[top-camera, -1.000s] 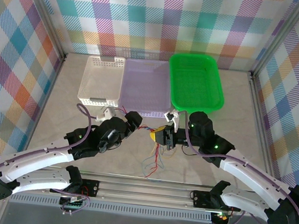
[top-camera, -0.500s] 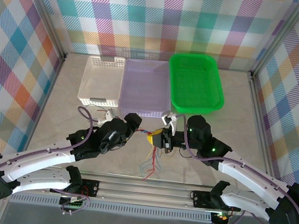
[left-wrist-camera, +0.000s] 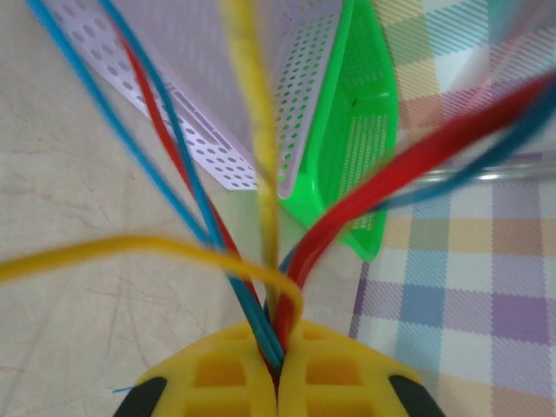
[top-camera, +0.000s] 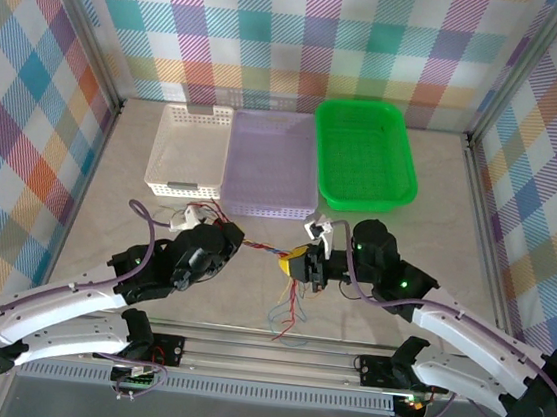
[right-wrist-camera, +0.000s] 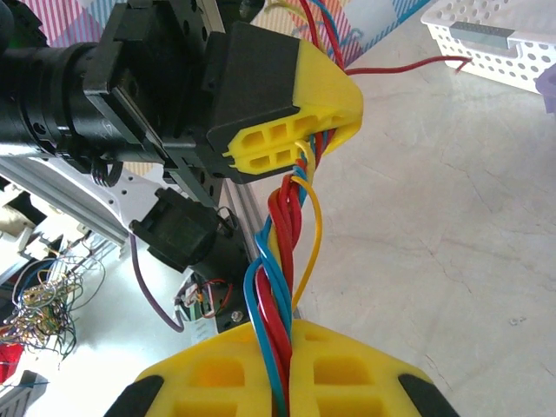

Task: Untangle the cables

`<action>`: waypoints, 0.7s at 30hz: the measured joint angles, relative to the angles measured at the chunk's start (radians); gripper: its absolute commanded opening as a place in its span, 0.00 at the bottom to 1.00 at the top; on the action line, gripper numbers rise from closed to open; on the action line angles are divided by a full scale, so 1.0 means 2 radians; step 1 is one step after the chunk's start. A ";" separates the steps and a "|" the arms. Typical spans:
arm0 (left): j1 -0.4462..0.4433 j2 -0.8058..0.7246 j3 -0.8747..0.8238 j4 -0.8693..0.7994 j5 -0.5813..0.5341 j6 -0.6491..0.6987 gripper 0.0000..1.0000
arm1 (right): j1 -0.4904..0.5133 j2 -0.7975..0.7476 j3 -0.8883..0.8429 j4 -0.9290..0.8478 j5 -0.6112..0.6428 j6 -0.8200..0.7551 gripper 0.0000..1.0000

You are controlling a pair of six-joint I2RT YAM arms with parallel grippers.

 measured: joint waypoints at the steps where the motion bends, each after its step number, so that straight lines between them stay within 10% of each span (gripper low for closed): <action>1: -0.002 -0.002 0.000 -0.002 0.000 0.000 0.00 | 0.000 -0.002 0.000 -0.006 0.002 -0.003 0.00; 9: -0.010 -0.021 0.008 -0.015 0.014 0.034 0.00 | 0.003 -0.023 0.002 -0.045 0.027 -0.035 0.01; 21: 0.009 0.039 0.060 -0.086 -0.043 0.128 0.00 | 0.002 -0.083 0.030 -0.151 0.052 -0.077 0.43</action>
